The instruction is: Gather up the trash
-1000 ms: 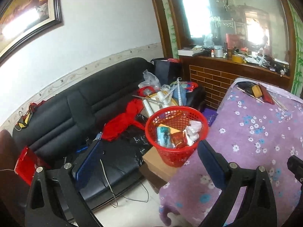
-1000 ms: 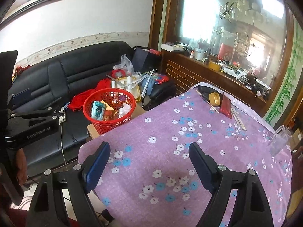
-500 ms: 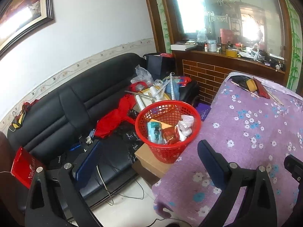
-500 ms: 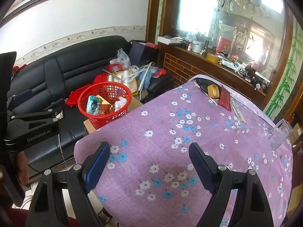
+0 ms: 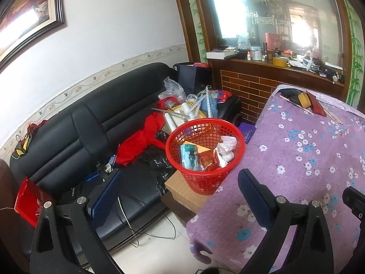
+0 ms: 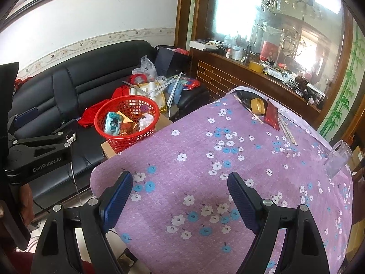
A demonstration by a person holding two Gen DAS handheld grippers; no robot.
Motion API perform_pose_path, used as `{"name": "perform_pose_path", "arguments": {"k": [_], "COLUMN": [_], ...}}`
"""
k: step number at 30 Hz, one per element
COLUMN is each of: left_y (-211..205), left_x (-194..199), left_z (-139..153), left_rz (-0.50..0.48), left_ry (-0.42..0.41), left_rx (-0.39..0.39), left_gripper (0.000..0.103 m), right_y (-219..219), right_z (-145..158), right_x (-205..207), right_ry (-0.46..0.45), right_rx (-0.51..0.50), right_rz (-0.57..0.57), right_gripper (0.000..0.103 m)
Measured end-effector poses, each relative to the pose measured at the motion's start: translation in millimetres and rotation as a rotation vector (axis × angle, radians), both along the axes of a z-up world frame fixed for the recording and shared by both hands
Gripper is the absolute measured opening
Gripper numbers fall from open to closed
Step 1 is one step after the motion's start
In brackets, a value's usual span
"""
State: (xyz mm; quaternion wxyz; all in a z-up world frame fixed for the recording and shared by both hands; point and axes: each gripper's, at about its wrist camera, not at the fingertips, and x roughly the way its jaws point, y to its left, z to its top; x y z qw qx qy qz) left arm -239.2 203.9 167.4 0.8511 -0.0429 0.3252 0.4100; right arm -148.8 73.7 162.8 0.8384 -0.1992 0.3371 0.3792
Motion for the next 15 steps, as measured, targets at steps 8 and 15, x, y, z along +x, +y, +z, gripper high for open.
{"name": "perform_pose_path", "arguments": {"k": [8,15], "left_y": [1.3,1.5], "left_x": [-2.4,-4.4], "left_z": [-0.7,-1.6], "left_rz": [0.005,0.005], "left_ry": [0.002,0.004], "left_rx": [0.001,0.000], "left_gripper": [0.099,0.099], "right_y": [4.8,6.1], "right_z": [-2.8,-3.3], "right_x": [-2.5,-3.4], "right_ry": [0.006,0.007], "right_rx": [-0.005,-0.009], "right_rz": [0.006,0.006], "right_gripper": [0.088,0.088]}}
